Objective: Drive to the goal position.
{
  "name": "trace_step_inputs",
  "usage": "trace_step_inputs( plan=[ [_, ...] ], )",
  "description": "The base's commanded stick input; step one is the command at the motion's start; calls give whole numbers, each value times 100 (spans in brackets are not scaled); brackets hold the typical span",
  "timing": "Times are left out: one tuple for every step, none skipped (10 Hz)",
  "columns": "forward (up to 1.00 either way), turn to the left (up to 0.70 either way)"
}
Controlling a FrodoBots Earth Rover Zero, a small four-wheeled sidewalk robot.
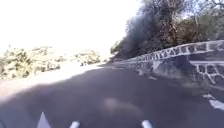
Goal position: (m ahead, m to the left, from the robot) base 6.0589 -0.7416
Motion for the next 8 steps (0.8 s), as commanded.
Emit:
trace_step_inputs(
  plan=[
    [70,0],
    [70,0],
    [70,0],
    [70,0],
    [70,0],
    [70,0],
    [70,0],
    [70,0]
  ],
)
